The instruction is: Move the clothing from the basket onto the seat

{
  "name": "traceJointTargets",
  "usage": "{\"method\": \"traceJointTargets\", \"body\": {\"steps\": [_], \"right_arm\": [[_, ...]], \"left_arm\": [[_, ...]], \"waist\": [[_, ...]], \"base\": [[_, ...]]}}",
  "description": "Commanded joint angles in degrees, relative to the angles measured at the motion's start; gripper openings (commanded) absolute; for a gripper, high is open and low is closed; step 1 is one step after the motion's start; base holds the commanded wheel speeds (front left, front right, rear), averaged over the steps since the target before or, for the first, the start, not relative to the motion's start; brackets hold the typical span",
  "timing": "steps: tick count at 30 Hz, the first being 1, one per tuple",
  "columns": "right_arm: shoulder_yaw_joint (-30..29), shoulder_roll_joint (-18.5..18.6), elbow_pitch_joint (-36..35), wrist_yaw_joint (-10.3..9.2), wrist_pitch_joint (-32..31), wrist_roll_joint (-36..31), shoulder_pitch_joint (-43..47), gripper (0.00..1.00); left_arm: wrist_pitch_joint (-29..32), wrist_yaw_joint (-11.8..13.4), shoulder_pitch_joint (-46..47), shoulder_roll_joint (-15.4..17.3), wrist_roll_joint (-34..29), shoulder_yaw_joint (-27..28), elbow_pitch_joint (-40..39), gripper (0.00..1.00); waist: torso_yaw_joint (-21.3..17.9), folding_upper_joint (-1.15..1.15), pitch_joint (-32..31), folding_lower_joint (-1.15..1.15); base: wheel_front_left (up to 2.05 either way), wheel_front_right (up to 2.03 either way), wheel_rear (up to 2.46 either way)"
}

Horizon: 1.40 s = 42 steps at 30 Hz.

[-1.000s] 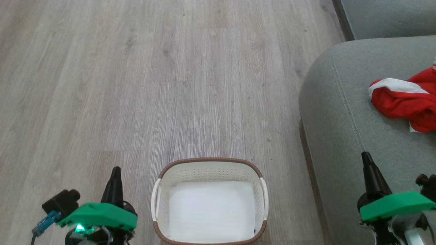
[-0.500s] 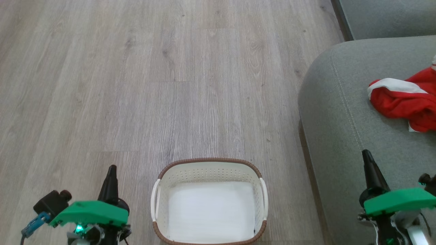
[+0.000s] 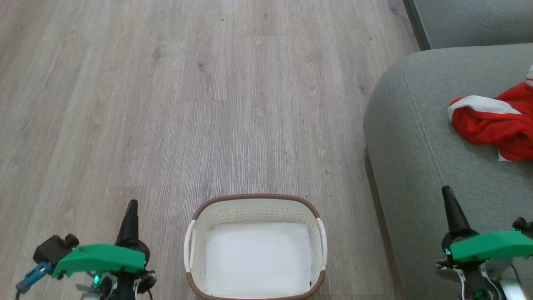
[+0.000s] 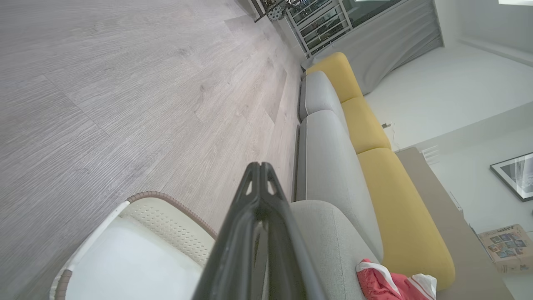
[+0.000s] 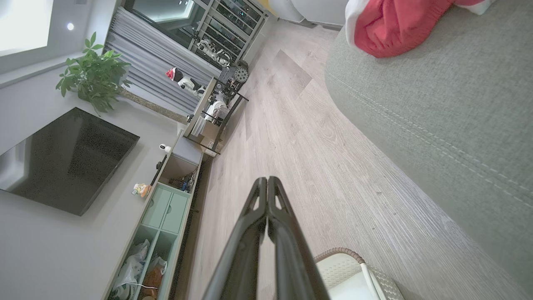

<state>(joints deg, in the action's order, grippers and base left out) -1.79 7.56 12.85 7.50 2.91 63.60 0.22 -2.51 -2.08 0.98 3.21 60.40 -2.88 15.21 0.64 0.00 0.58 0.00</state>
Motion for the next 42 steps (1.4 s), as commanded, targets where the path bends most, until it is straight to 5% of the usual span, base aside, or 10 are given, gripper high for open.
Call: {"method": "traceJointTargets", "body": {"steps": [1,42], "right_arm": [[0.0,0.3,-1.6,-0.01,-0.6,1.5,-3.3,0.00],[-3.6,-3.6,0.7,-0.01,-7.7,24.6,-5.9,0.00]], "left_arm": [[0.3,-0.8,3.2,0.2,1.6,1.8,-1.6,0.00],[7.3,-4.7,4.9,0.1,27.3,7.8,-1.2,0.00]], "waist": [[0.0,0.00,0.0,0.00],[-0.5,0.00,-0.3,0.00]], "base": [[0.00,0.00,0.00],[0.00,0.00,0.00]]}}
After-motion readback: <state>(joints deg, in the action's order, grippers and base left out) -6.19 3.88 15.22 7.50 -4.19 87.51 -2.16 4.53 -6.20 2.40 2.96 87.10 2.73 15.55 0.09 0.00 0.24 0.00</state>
